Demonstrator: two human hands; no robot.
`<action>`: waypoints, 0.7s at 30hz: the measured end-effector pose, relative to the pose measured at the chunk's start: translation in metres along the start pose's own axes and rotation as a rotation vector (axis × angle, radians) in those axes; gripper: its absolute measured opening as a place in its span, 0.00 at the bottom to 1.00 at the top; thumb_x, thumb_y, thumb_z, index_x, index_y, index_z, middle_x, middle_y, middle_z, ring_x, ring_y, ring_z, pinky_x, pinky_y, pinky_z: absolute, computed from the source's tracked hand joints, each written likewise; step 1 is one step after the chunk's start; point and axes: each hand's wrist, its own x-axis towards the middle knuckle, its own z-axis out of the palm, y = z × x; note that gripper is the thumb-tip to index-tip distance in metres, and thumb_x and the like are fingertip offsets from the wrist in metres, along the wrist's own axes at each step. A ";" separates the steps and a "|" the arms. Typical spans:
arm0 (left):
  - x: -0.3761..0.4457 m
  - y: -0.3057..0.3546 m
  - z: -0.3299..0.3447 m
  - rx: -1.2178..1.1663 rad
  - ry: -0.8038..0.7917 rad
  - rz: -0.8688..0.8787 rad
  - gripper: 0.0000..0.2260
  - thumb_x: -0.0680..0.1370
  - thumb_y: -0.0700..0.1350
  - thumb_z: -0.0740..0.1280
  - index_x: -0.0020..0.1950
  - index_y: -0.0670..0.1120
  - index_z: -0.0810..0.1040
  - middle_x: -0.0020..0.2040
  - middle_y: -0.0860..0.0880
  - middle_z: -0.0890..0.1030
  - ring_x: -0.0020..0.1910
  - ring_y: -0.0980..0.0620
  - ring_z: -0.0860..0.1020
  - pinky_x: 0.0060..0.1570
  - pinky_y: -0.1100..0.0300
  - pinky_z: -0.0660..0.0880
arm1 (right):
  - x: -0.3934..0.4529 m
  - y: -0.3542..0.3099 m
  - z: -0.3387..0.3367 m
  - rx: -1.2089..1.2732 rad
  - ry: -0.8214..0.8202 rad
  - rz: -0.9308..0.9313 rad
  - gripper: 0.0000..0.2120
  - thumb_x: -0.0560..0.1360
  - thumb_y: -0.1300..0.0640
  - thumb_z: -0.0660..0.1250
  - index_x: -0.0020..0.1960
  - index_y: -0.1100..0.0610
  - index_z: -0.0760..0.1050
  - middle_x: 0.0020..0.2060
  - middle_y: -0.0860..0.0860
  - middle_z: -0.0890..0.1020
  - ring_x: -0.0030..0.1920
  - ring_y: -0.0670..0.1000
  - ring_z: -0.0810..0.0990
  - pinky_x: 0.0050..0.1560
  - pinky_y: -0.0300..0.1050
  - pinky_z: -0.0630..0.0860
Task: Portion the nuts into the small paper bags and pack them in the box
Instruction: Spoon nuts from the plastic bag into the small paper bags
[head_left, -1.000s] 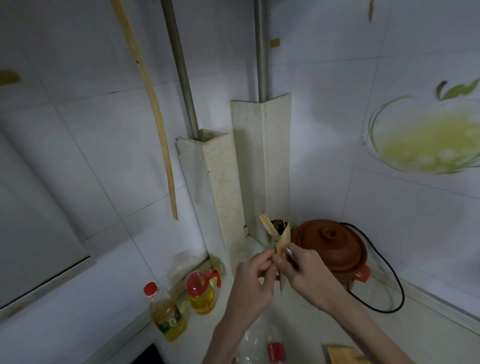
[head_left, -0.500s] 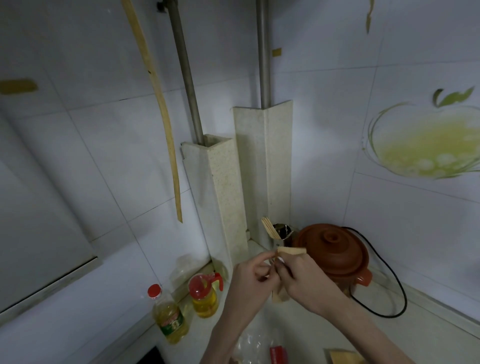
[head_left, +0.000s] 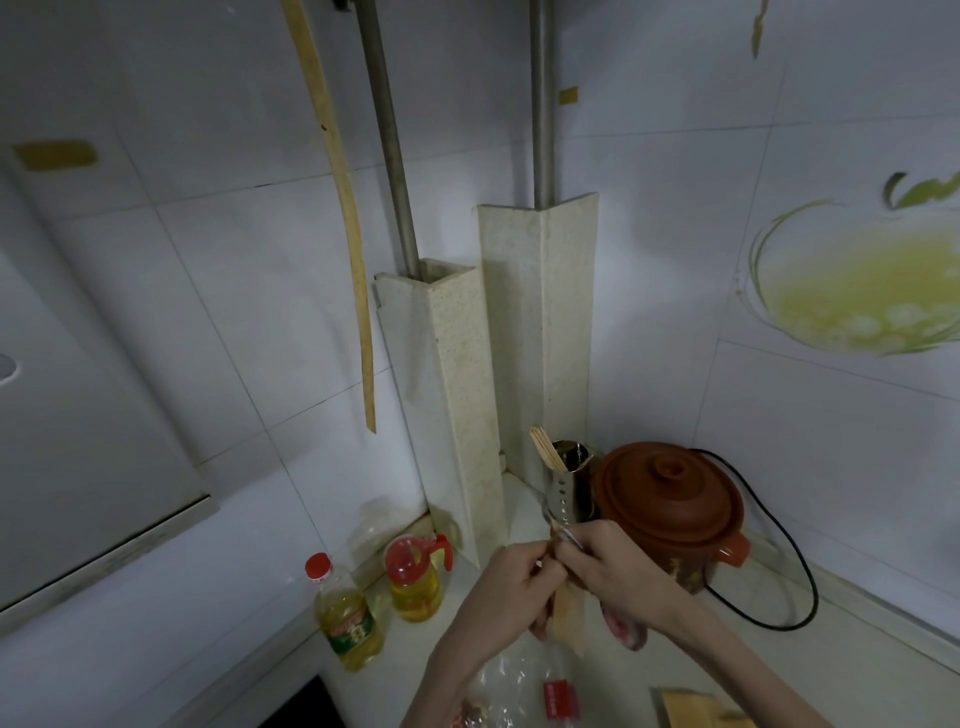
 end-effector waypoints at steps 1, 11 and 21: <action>0.001 -0.001 0.001 -0.003 0.028 0.000 0.14 0.77 0.55 0.58 0.33 0.60 0.77 0.24 0.54 0.76 0.22 0.59 0.75 0.24 0.68 0.70 | 0.001 0.000 0.001 0.013 -0.001 0.005 0.19 0.77 0.59 0.60 0.28 0.62 0.65 0.23 0.48 0.68 0.25 0.43 0.63 0.28 0.38 0.62; 0.002 -0.024 -0.010 0.284 0.280 -0.080 0.14 0.78 0.48 0.61 0.32 0.50 0.72 0.24 0.53 0.72 0.21 0.59 0.70 0.27 0.55 0.74 | 0.003 0.009 -0.011 -0.299 0.109 0.030 0.21 0.75 0.60 0.62 0.26 0.51 0.60 0.20 0.47 0.65 0.23 0.44 0.67 0.27 0.34 0.59; -0.001 0.000 -0.011 -0.029 0.011 -0.080 0.09 0.82 0.58 0.56 0.45 0.61 0.72 0.39 0.50 0.79 0.36 0.55 0.80 0.28 0.62 0.77 | 0.004 0.018 -0.011 -0.127 0.080 0.100 0.20 0.76 0.59 0.62 0.26 0.53 0.65 0.21 0.49 0.68 0.24 0.41 0.64 0.29 0.40 0.63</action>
